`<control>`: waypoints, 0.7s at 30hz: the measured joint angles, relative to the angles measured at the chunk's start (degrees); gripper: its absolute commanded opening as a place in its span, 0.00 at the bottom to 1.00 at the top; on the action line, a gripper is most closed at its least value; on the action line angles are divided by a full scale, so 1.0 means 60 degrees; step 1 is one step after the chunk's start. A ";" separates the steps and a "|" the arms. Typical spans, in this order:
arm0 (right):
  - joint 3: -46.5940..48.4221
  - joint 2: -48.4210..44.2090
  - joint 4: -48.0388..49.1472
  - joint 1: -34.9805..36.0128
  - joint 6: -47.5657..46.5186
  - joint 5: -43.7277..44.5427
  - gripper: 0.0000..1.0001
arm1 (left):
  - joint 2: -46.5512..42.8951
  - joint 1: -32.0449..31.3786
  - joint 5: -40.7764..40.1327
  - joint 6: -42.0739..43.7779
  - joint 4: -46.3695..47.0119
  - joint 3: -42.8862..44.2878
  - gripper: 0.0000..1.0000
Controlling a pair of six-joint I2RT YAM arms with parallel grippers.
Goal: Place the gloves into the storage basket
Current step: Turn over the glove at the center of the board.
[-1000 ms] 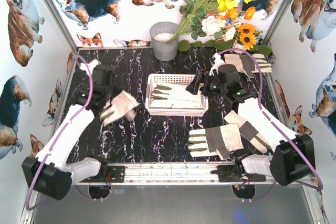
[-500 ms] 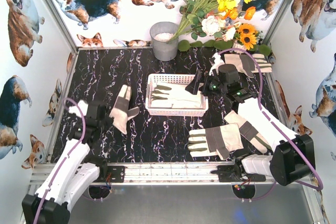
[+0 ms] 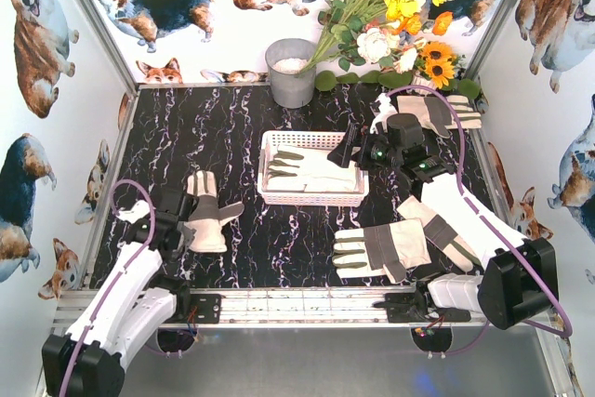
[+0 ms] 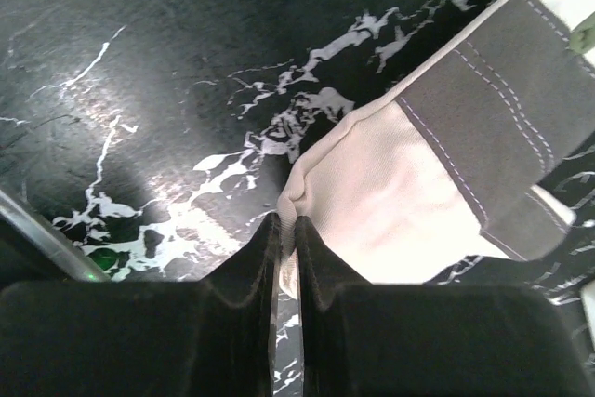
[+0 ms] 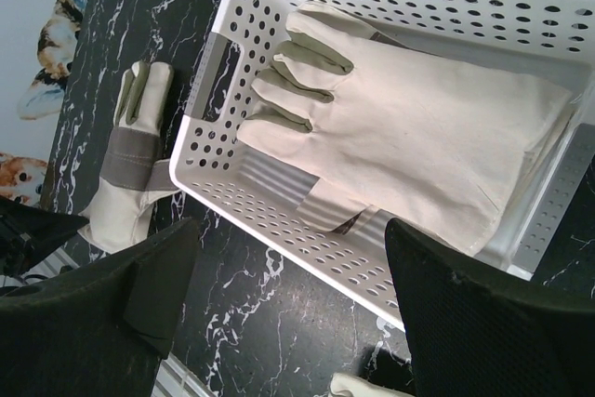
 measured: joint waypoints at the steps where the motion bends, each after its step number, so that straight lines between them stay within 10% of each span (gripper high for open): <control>1: 0.0000 0.0000 -0.0004 0.0000 0.0000 0.0007 0.83 | 0.0106 0.0004 -0.0018 -0.0011 -0.0098 0.0000 0.00; 15: -0.0310 -0.0772 -0.2098 -0.0033 0.0069 0.1468 0.84 | -0.0386 0.0018 -0.0816 -0.0776 -0.1439 0.0401 0.16; 21: -0.0801 -0.1162 -0.2991 -0.0051 0.0364 0.1803 0.84 | -0.0922 0.0018 -0.1552 -0.0976 -0.2248 0.1242 0.38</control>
